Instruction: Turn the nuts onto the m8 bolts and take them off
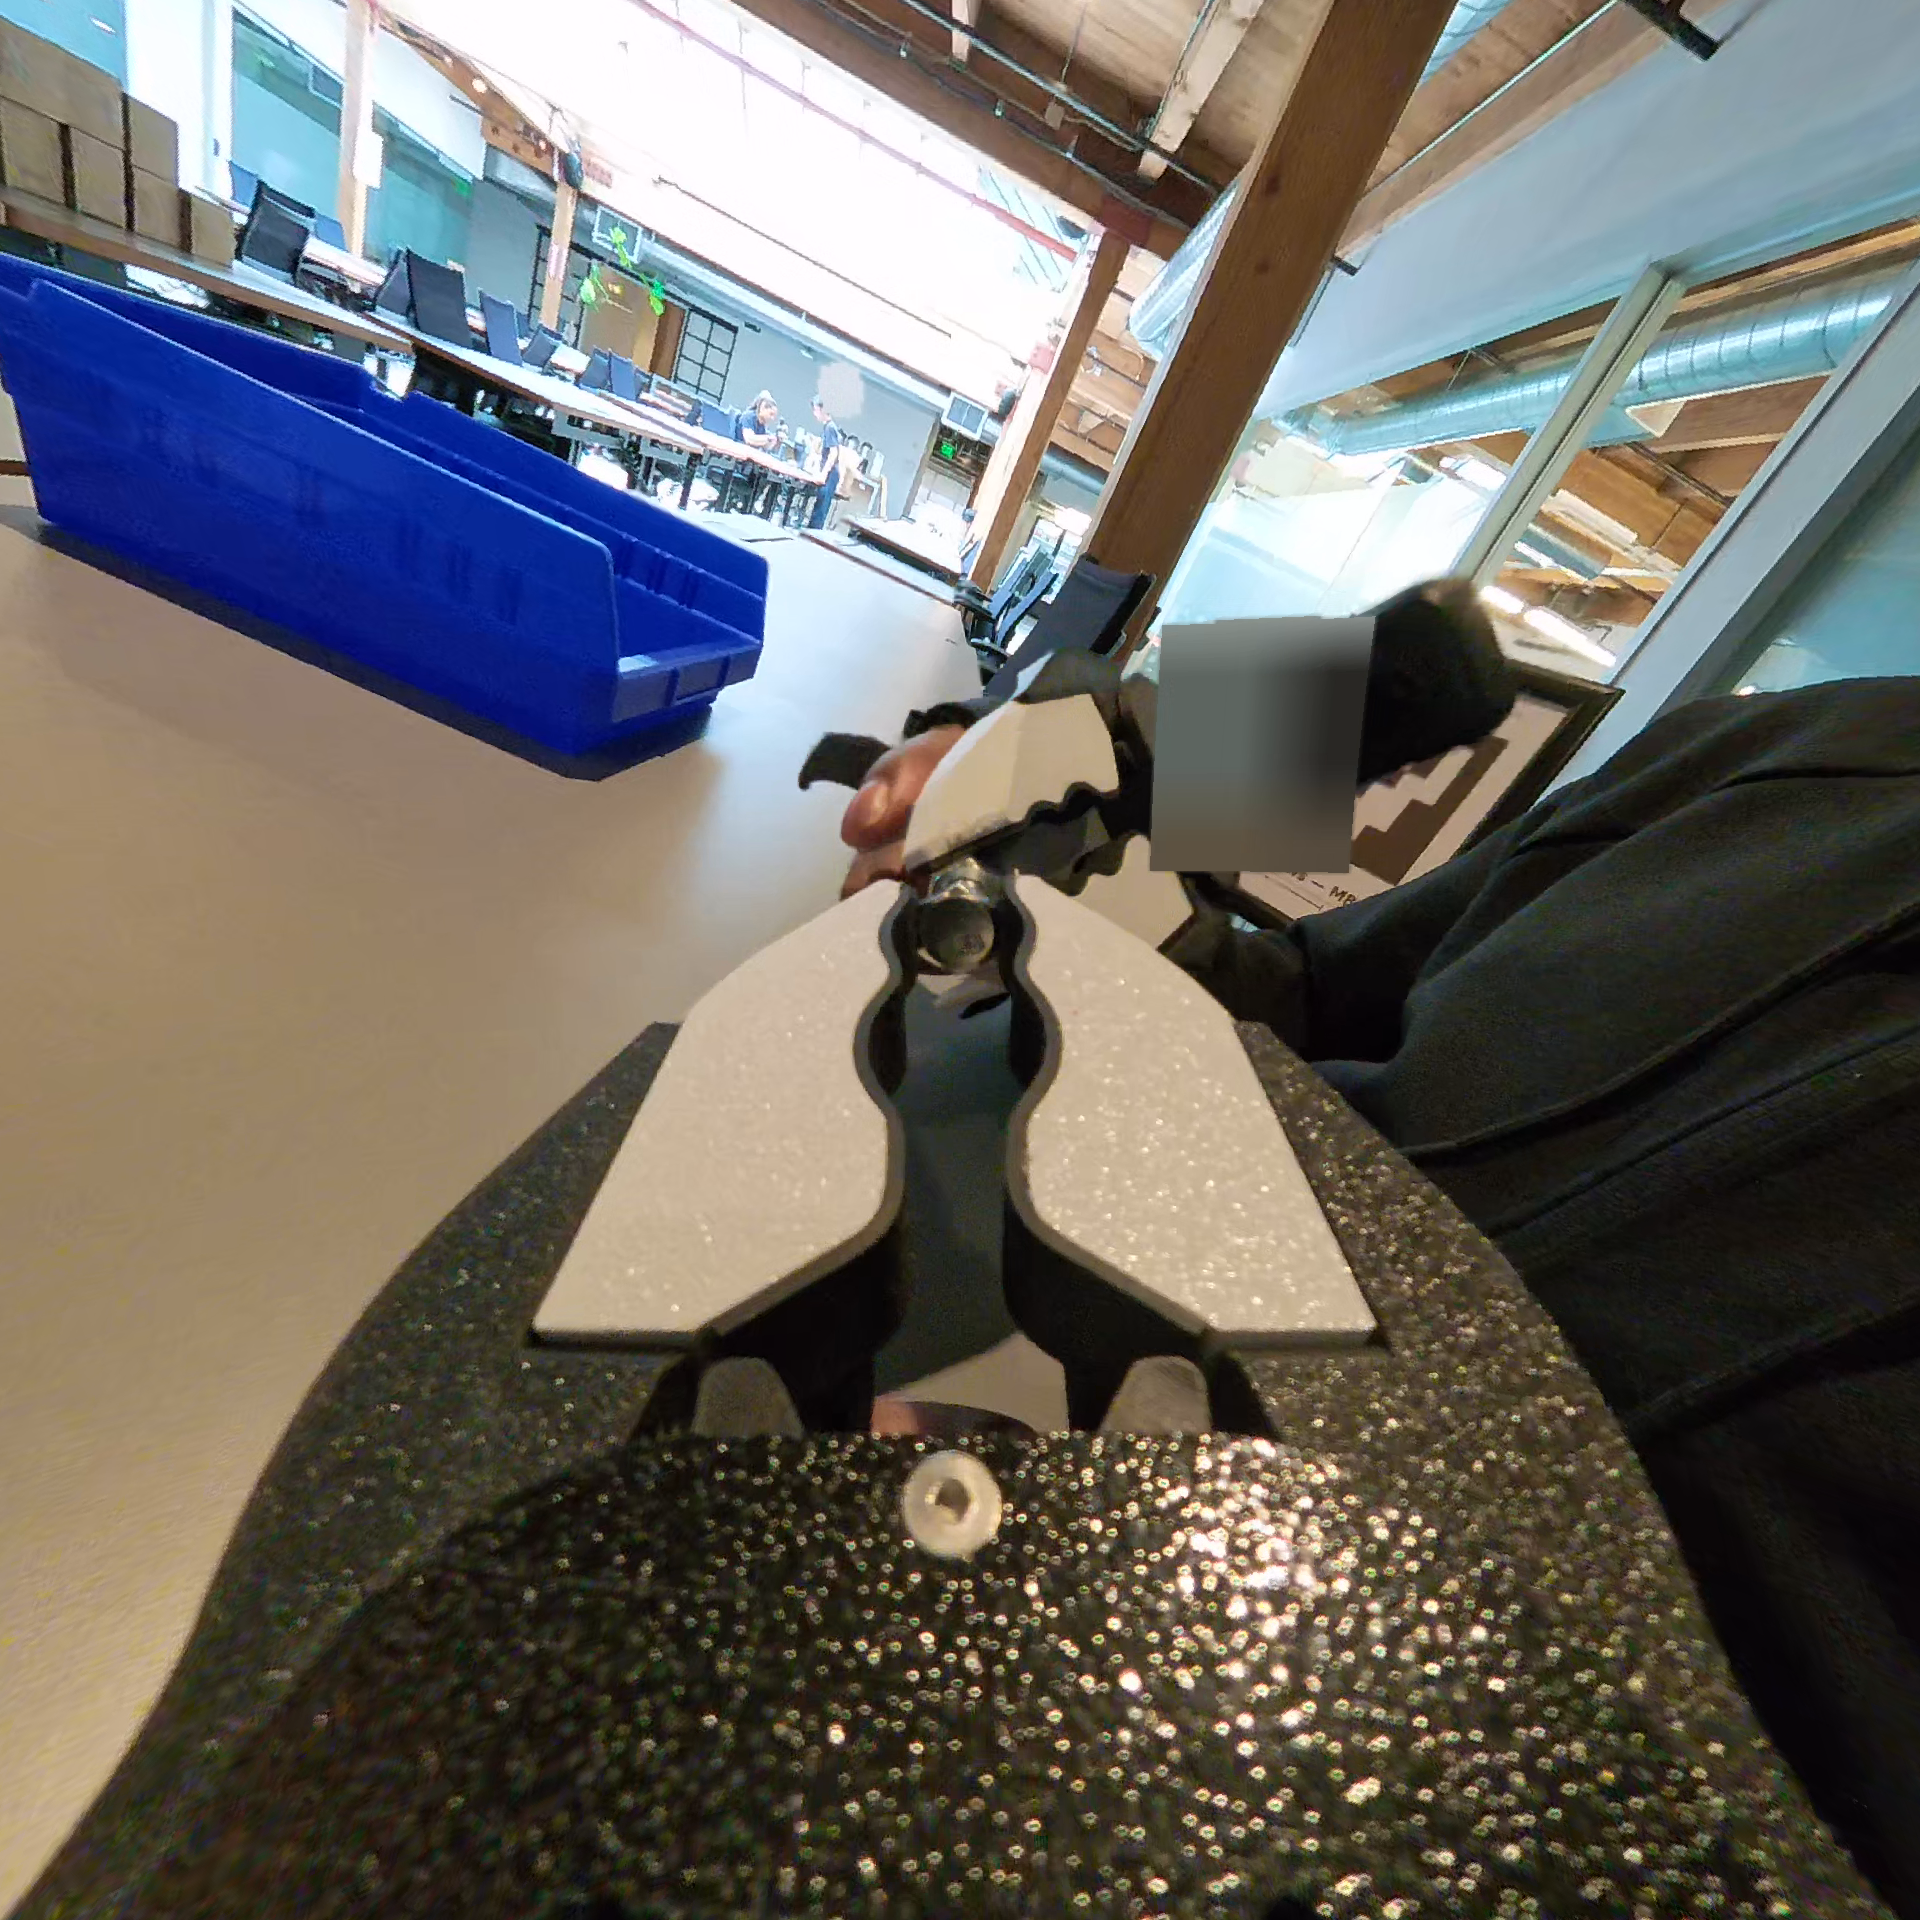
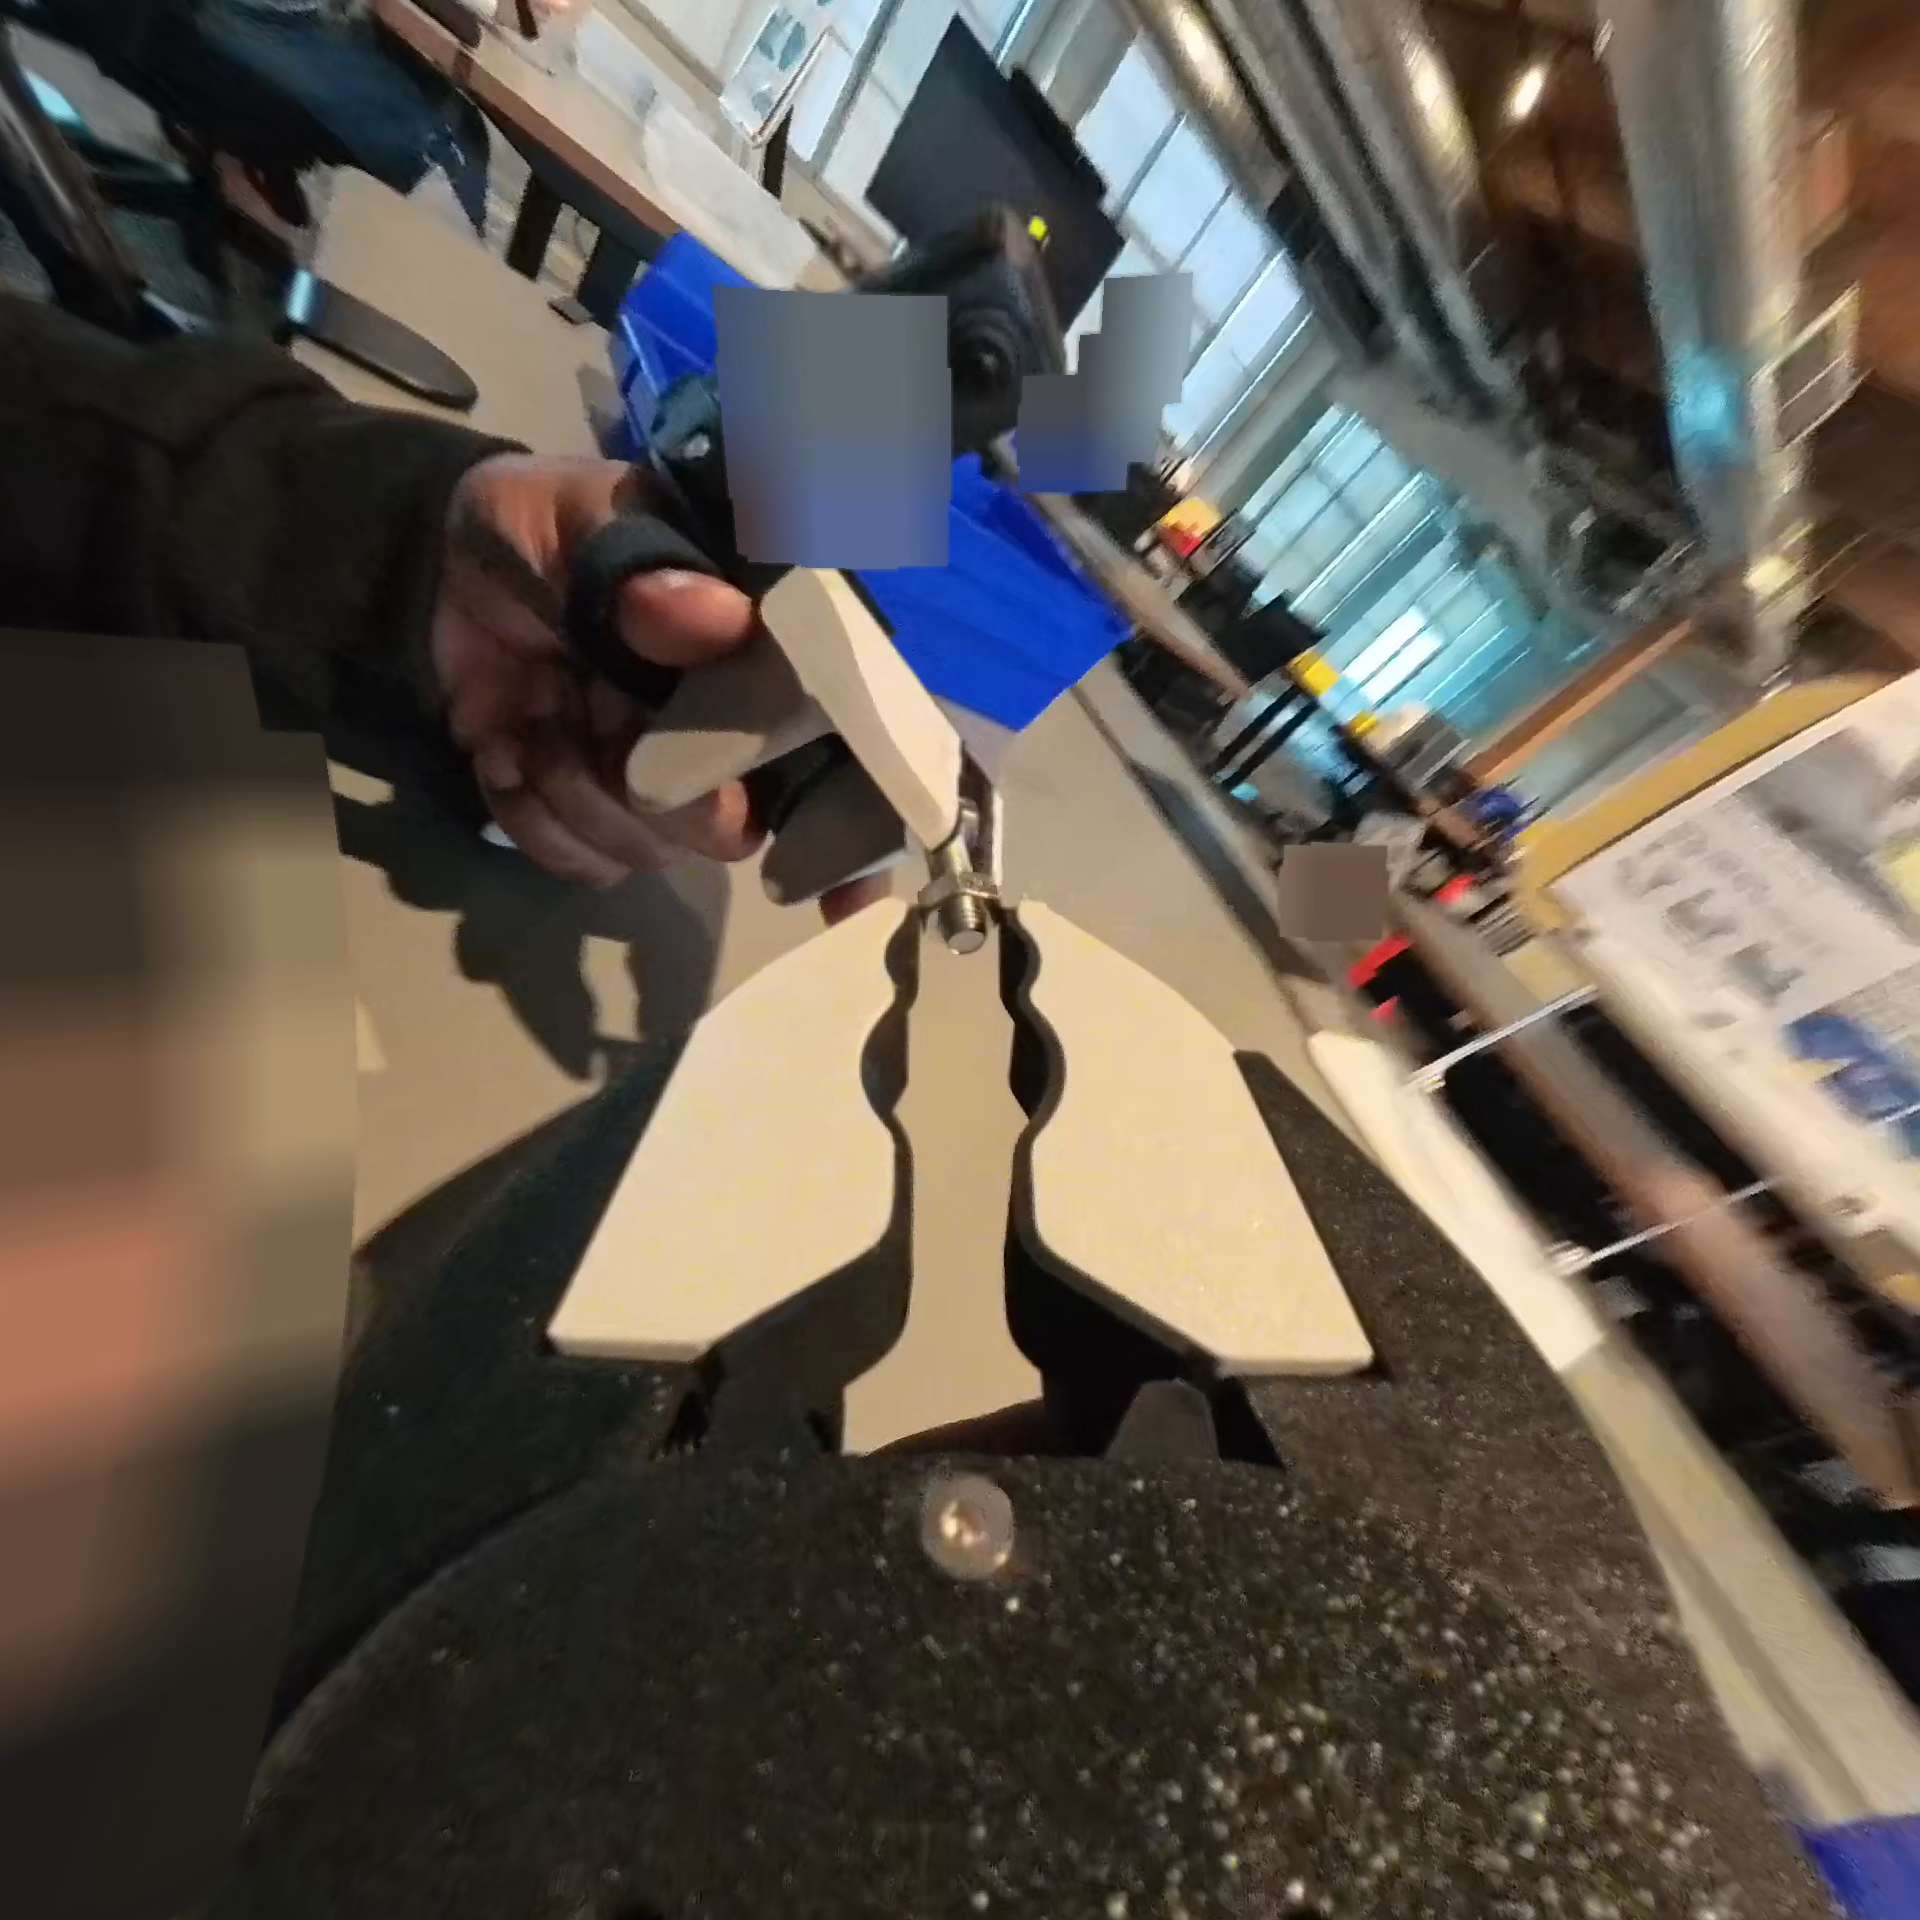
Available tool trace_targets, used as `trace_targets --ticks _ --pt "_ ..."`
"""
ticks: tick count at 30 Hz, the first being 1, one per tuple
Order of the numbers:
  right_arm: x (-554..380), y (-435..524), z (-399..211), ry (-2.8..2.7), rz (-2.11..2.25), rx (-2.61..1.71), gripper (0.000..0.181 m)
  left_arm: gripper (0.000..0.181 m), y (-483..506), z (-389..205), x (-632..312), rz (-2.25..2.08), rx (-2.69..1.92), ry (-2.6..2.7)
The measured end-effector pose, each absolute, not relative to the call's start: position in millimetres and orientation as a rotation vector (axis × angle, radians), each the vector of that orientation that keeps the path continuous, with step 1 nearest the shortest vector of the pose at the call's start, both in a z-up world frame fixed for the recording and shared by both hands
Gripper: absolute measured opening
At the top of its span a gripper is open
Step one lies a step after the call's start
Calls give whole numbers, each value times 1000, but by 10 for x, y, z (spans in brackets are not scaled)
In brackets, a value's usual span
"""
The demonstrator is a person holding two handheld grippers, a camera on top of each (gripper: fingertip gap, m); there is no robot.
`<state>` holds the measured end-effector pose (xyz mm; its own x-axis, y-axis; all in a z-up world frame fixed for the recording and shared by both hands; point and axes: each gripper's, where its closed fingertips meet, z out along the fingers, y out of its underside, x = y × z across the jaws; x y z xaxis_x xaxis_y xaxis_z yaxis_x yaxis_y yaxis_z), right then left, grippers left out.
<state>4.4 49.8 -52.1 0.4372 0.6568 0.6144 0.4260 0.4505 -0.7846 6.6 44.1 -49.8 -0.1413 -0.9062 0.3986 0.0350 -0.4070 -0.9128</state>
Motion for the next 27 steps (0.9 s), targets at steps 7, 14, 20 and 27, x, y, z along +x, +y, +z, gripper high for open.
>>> trace_targets --ticks 7,14,20,27 --pt "51 416 -515 -861 1140 -1606 15 14 414 -483 80 -1607 -1358 1058" --pt "152 547 -404 -1039 453 -1261 32 14 517 -470 46 -1641 -1395 976" --pt "67 502 -471 -1188 74 -1079 30 14 488 -483 57 -1673 -1408 984" --pt "45 480 -509 -1236 -13 -1034 15 14 448 -509 84 -1691 -1425 1007"
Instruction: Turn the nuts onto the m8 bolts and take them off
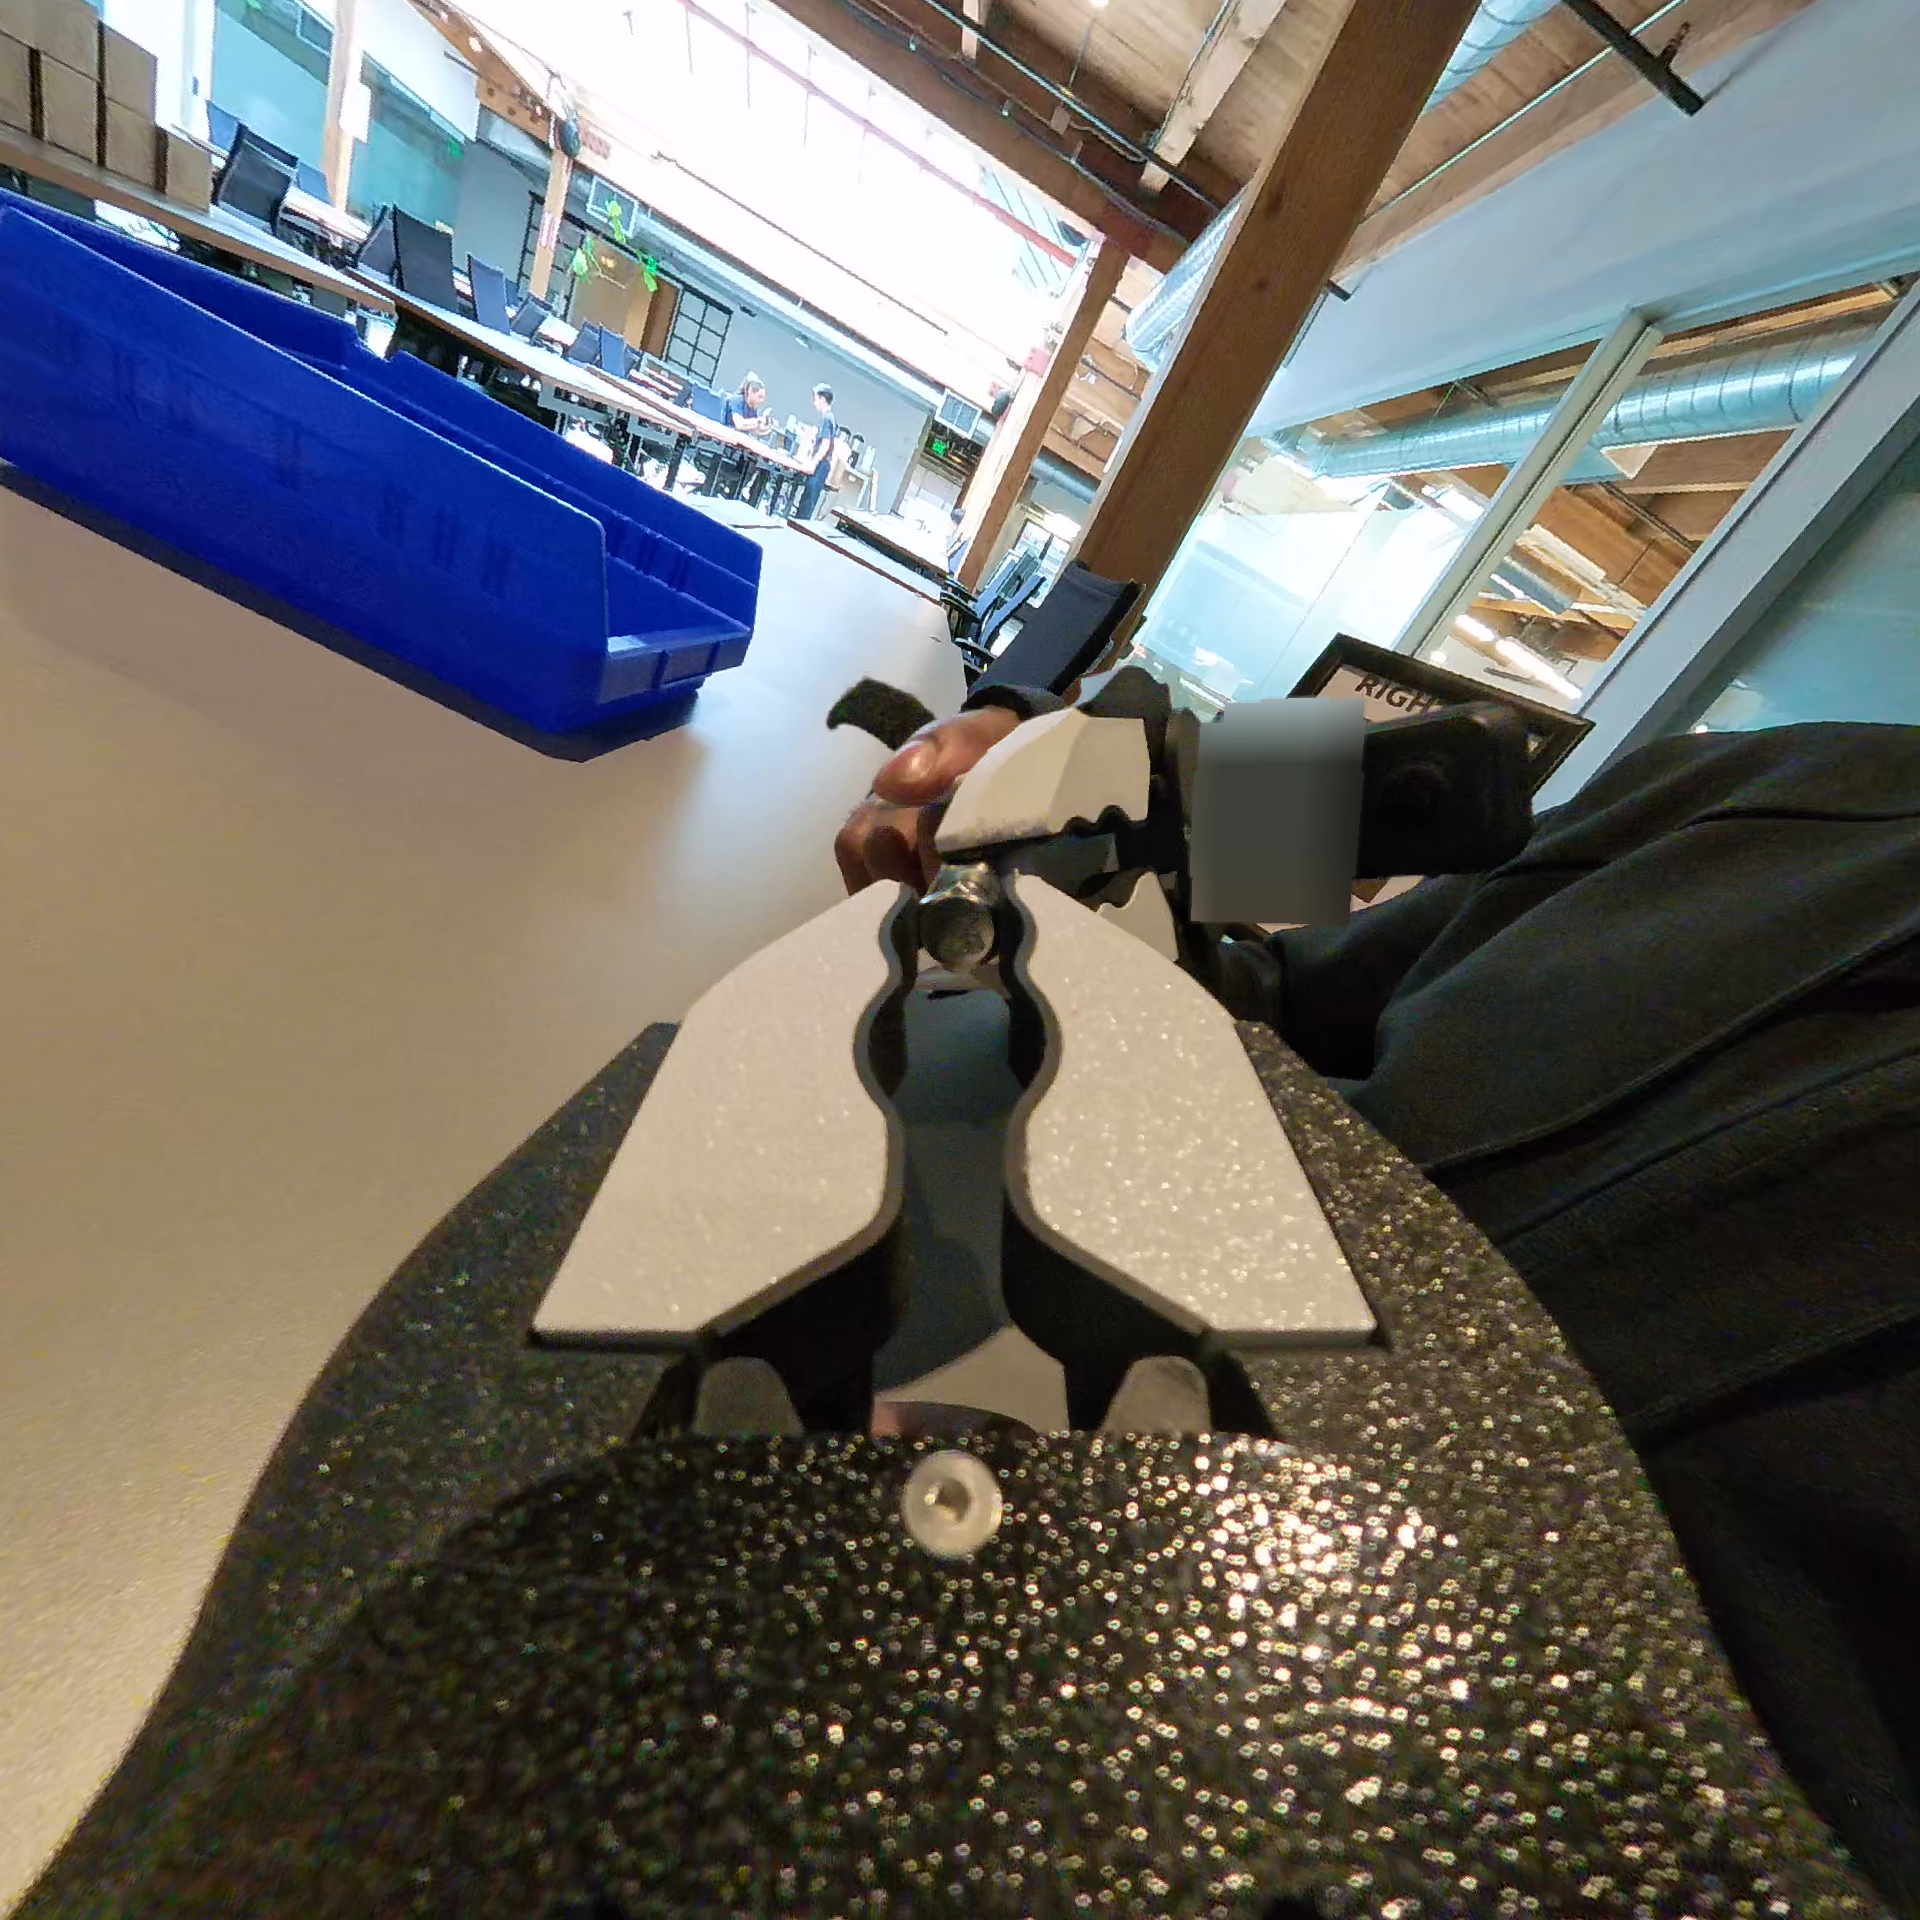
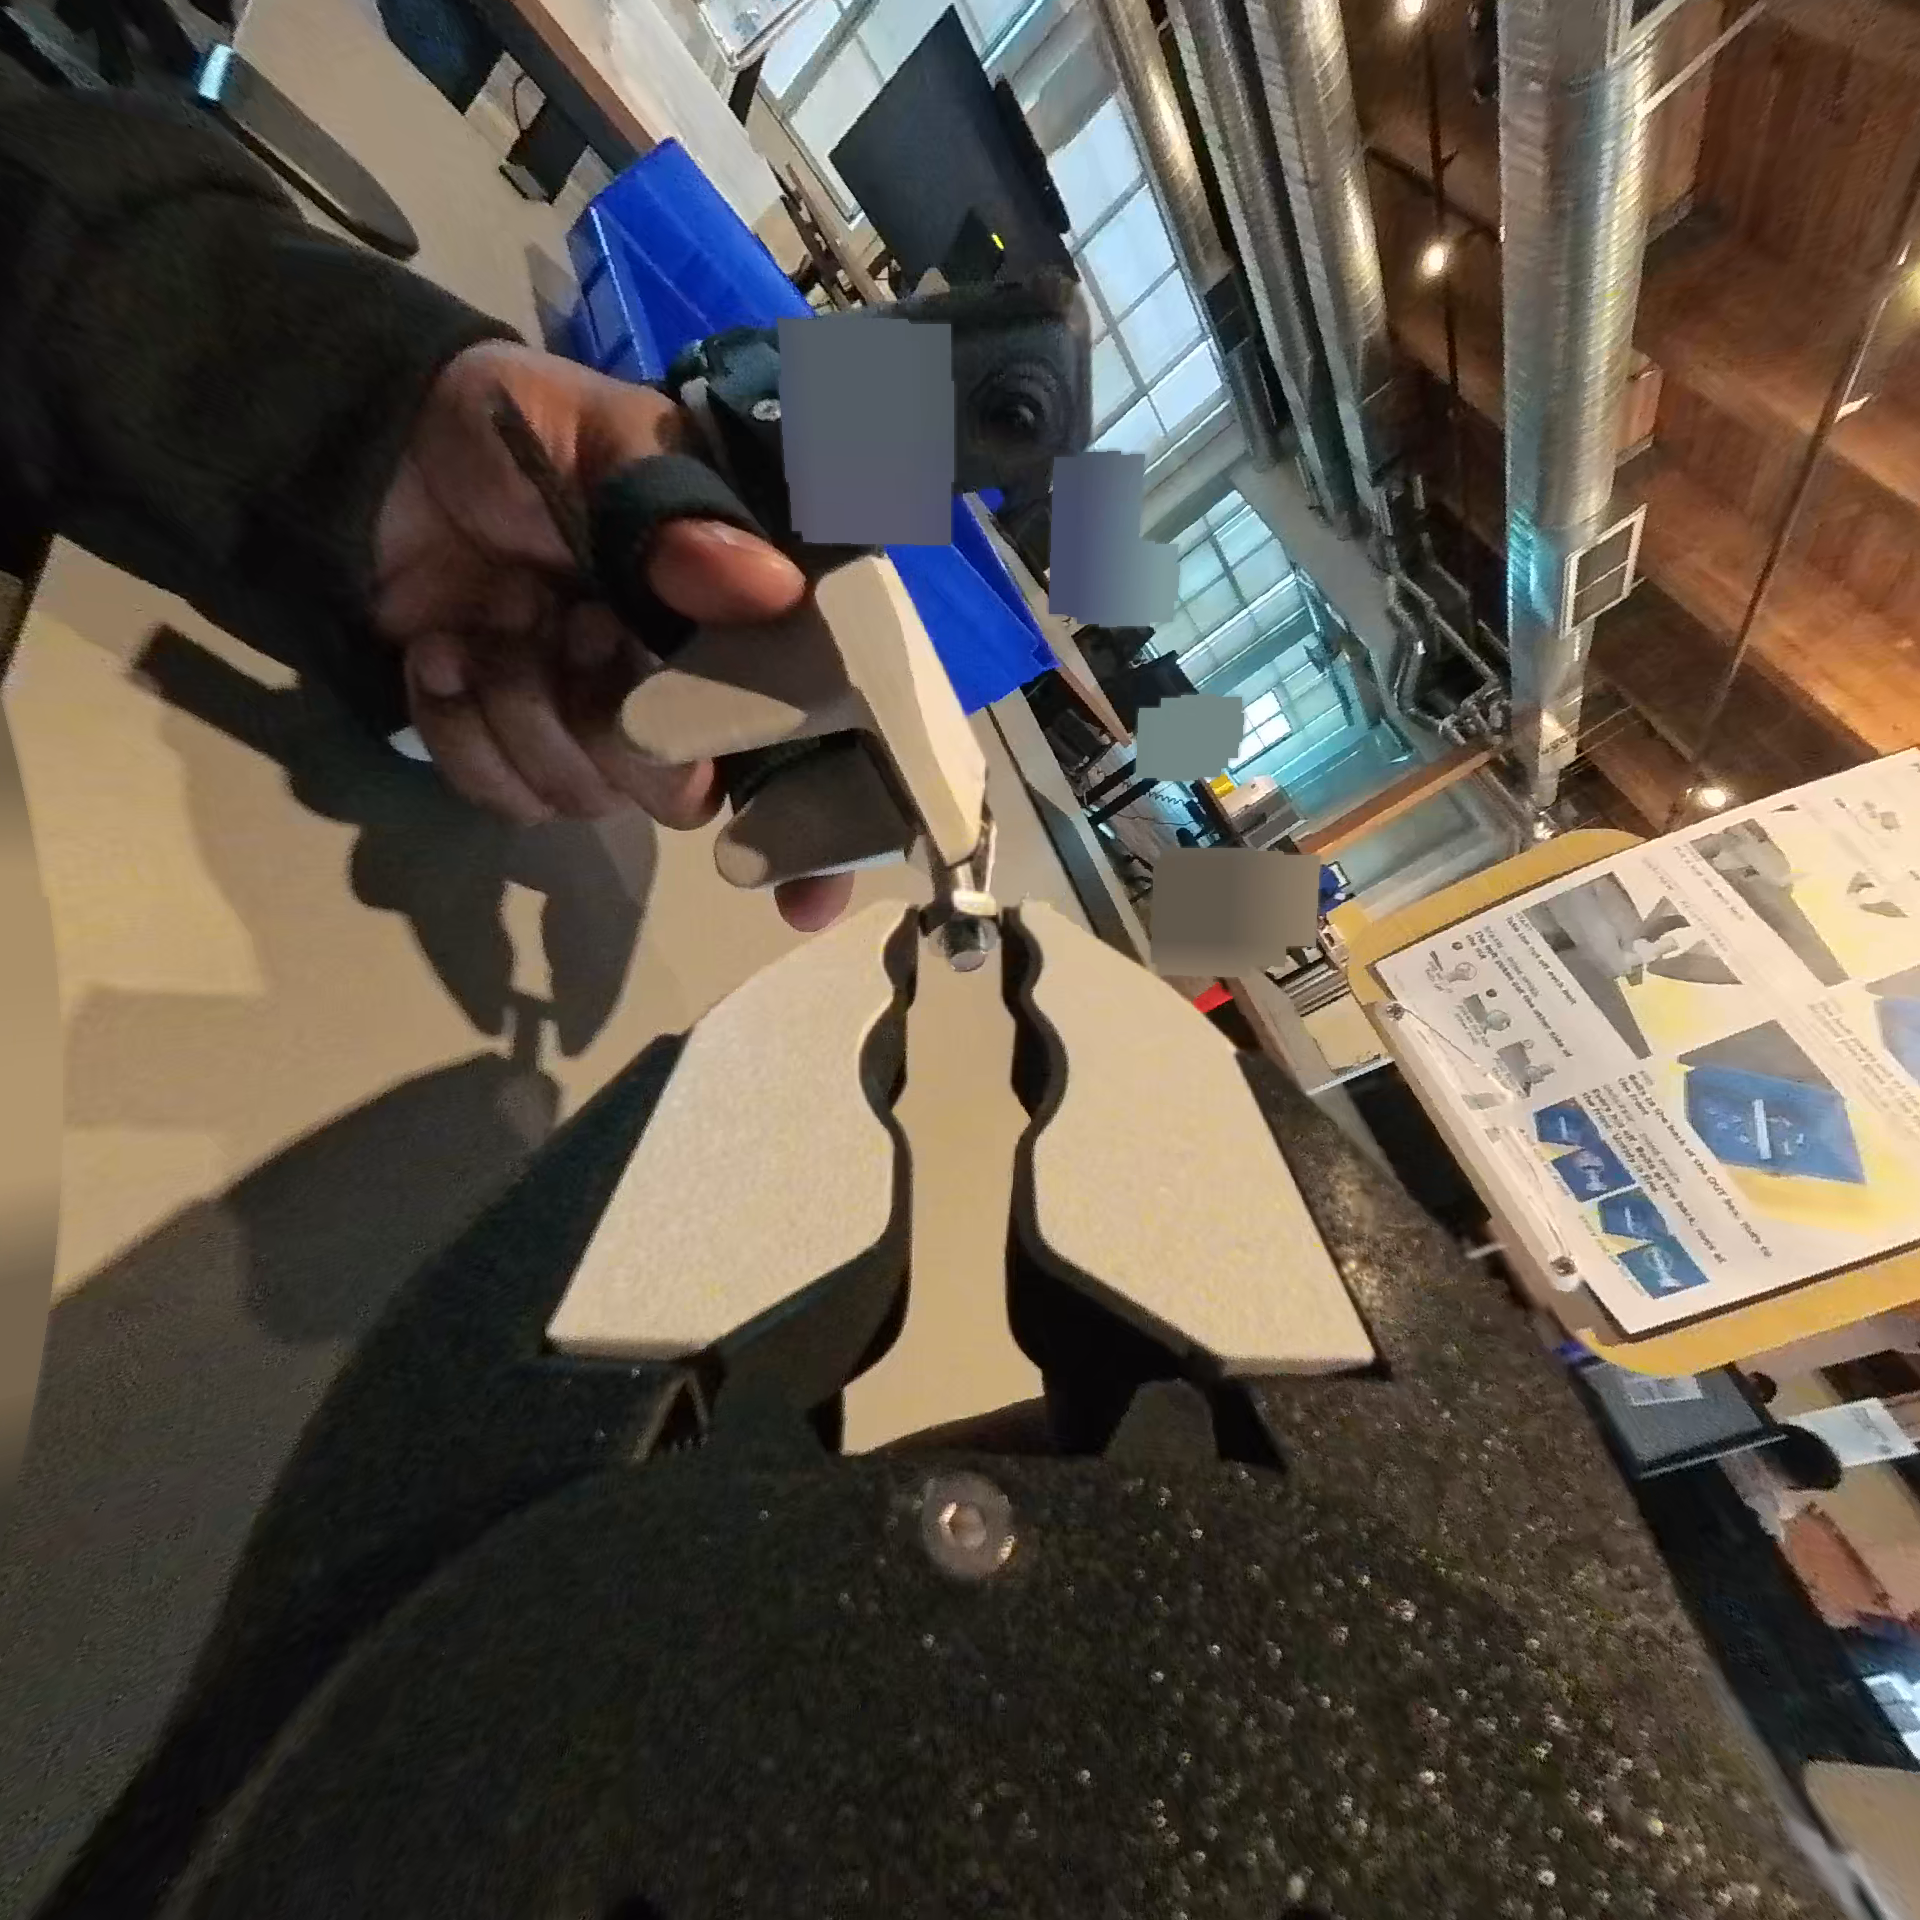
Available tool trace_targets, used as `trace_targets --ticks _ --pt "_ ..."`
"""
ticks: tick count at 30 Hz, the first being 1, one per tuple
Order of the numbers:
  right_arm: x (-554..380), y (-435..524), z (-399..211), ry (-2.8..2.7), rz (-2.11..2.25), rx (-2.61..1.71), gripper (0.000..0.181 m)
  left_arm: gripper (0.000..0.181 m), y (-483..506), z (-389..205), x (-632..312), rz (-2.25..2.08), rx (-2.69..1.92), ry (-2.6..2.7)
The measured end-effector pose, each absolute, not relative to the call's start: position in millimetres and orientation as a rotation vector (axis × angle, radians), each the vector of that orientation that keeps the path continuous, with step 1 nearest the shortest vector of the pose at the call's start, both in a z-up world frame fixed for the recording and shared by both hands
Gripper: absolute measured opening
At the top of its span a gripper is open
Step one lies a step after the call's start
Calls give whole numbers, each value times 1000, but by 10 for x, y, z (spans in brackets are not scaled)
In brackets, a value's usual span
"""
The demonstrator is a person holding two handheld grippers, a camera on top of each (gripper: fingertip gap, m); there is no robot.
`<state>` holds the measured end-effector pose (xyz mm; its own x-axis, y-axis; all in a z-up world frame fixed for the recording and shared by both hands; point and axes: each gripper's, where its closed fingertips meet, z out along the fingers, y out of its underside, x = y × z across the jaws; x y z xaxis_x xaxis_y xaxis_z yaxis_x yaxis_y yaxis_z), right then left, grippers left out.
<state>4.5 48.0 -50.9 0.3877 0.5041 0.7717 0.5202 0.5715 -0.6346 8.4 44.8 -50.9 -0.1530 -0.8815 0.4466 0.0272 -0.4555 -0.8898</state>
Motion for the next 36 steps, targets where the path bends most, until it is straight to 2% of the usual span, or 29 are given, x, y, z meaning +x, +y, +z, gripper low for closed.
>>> trace_targets --ticks 4,9,12,16,21,25,32,36 --pt "59 481 -545 -1206 190 -1200 15 14 446 -535 100 -1637 -1428 1032" --pt "44 369 -558 -938 1003 -1624 15 14 351 -522 99 -1570 -1352 1122" --pt "66 370 -495 -800 1316 -1634 15 14 374 -489 104 -1585 -1345 1087" --pt "117 510 -478 -901 928 -1476 34 14 475 -466 62 -1632 -1379 1002" --pt "113 506 -436 -1119 307 -1189 36 14 503 -460 49 -1683 -1401 964" --pt "56 517 -534 -1220 19 -1074 35 14 487 -463 51 -1707 -1406 965" --pt "31 531 -532 -1203 -5 -1089 15 14 452 -501 84 -1681 -1419 1003" --pt "32 506 -603 -1145 342 -1357 15 14 435 -543 95 -1593 -1412 1061"
